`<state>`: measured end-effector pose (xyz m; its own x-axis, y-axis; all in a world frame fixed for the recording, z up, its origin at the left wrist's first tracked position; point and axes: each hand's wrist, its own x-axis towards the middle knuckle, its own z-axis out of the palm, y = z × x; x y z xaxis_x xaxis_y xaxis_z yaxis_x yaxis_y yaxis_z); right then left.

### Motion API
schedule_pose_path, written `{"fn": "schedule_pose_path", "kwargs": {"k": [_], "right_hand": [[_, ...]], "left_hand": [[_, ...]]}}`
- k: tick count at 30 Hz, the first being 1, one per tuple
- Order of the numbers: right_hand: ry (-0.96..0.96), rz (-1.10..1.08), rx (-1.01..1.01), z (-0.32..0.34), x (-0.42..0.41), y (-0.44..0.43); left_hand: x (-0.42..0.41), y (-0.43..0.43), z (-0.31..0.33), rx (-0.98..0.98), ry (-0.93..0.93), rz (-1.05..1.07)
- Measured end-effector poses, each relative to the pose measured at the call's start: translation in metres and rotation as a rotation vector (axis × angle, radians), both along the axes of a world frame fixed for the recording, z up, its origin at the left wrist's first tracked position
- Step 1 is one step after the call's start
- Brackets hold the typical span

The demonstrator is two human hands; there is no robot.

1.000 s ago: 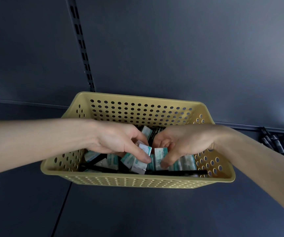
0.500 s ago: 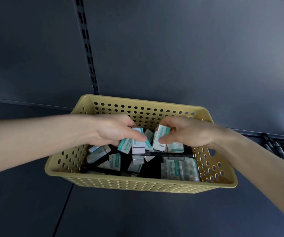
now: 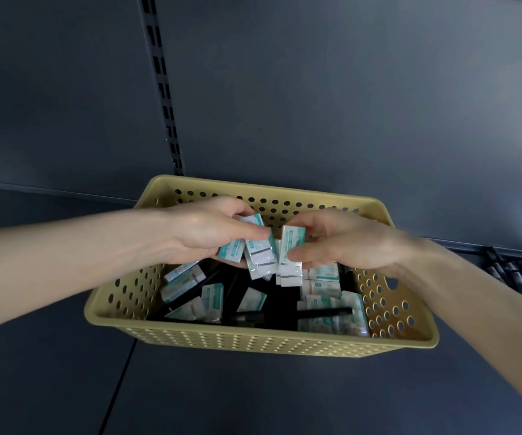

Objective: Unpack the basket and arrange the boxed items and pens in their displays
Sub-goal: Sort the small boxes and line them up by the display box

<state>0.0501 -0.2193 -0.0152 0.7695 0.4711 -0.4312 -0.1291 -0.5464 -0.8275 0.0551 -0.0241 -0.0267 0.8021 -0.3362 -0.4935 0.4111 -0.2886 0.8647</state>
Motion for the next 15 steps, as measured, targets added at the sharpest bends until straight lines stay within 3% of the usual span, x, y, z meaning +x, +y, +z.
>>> {"fn": "schedule_pose_path", "kwargs": {"k": [10,15], "right_hand": [[0.173,-0.054,0.058,0.004,0.004,0.005],[0.218,-0.045,-0.008,-0.001,0.005,0.010]], "left_hand": [[0.001,0.001,-0.004,-0.063,0.077,-0.012],[-0.002,-0.002,-0.009,0.131,0.003,-0.076]]}}
